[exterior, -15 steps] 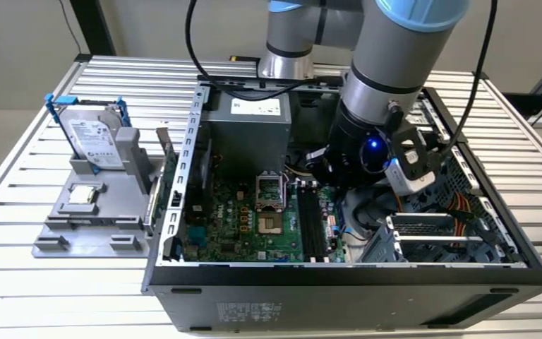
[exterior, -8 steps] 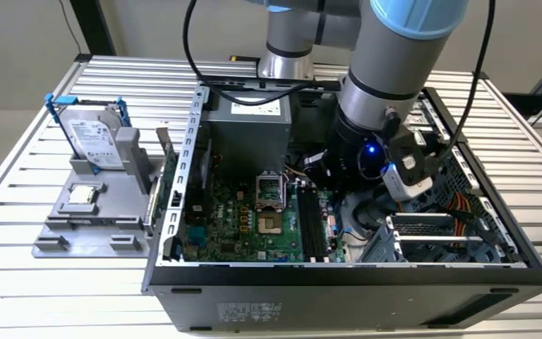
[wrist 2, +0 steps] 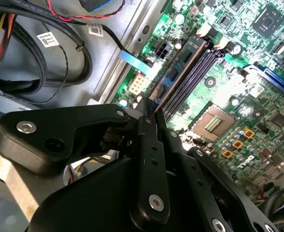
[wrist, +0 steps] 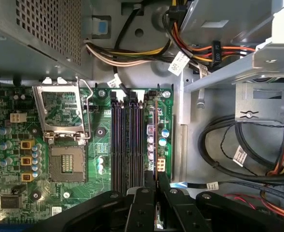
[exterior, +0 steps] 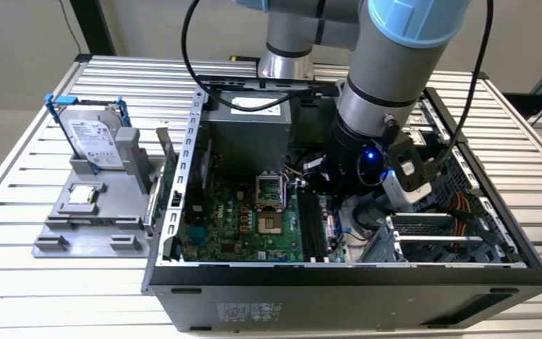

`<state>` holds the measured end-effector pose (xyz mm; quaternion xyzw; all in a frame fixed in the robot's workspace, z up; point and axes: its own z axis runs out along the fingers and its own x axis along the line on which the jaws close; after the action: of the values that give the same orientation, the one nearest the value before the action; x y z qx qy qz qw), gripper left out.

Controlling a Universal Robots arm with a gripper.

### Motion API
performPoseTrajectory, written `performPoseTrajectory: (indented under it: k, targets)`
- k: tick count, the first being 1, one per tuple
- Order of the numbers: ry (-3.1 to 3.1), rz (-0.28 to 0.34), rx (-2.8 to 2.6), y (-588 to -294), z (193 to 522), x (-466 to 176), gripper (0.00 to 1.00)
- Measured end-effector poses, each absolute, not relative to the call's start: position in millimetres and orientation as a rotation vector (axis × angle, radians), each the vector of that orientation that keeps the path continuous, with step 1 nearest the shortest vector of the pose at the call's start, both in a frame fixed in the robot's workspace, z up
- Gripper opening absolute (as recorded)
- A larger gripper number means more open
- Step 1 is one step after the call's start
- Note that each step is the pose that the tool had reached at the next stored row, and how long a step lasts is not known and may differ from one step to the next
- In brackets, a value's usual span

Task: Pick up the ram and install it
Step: 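Insert the ram into the slot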

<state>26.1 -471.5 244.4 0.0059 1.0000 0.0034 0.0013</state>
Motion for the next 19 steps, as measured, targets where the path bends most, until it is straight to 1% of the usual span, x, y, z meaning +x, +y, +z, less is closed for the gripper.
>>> performPoseTrajectory:
  k: [19]
  targets:
    - [3.140,0.005,0.011,-472.2,232.9,20.4,0.00]
